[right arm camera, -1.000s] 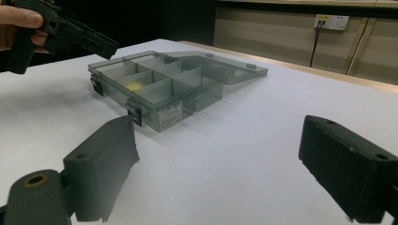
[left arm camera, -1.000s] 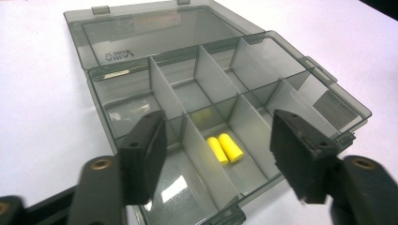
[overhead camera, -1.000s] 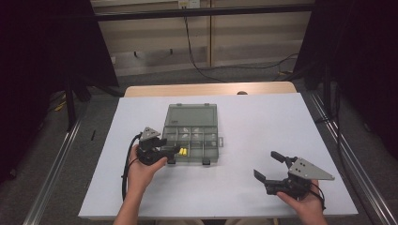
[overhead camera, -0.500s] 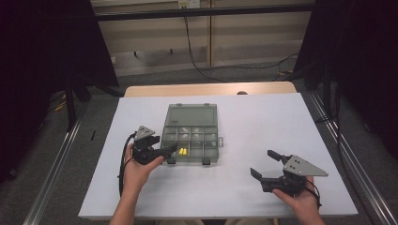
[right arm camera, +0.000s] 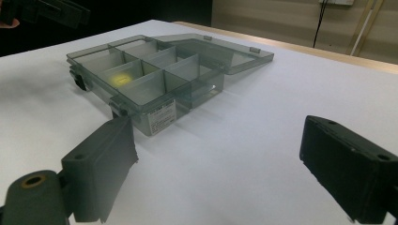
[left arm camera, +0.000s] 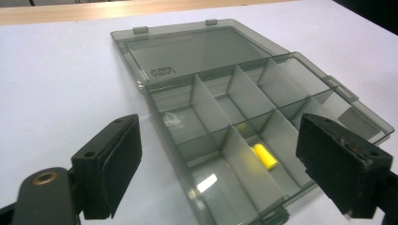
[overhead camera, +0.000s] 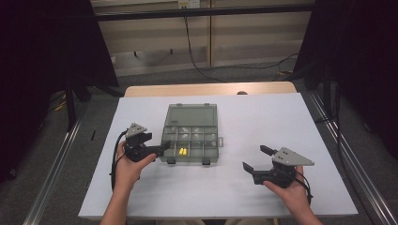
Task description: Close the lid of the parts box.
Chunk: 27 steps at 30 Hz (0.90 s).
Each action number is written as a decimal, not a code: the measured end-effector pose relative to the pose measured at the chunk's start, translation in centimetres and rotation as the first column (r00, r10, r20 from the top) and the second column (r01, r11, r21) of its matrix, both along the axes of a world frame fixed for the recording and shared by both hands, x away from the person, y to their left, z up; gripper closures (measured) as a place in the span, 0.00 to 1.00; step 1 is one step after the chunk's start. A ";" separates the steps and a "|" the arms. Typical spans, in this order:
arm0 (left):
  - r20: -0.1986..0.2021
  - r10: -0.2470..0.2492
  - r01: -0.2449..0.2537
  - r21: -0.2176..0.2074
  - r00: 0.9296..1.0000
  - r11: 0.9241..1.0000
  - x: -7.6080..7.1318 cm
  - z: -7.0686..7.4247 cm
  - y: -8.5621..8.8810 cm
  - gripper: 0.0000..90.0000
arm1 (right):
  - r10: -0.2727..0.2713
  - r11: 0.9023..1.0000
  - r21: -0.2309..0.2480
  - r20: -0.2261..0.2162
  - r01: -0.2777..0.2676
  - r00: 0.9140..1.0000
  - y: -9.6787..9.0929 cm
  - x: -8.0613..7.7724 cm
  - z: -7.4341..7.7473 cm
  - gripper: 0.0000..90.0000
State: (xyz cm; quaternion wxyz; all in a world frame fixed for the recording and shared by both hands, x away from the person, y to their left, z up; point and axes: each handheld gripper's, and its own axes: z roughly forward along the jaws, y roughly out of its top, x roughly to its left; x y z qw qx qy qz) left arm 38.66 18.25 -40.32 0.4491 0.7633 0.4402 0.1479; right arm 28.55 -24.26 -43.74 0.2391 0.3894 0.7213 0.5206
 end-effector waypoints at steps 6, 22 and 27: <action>0.000 0.021 -0.021 -0.013 1.000 1.000 0.7 -0.1 0.8 0.16 | -0.022 1.000 -0.011 -0.011 0.022 1.000 0.6 1.1 0.4 0.11; -0.003 0.082 -0.082 0.000 0.997 0.997 3.2 0.0 2.2 0.15 | -0.099 0.995 -0.026 -0.086 0.097 0.991 1.8 5.0 0.5 0.11; -0.001 0.092 -0.092 0.009 0.996 0.996 4.2 -0.3 2.3 0.15 | -0.113 0.993 -0.054 -0.096 0.109 0.989 2.7 6.2 0.5 0.12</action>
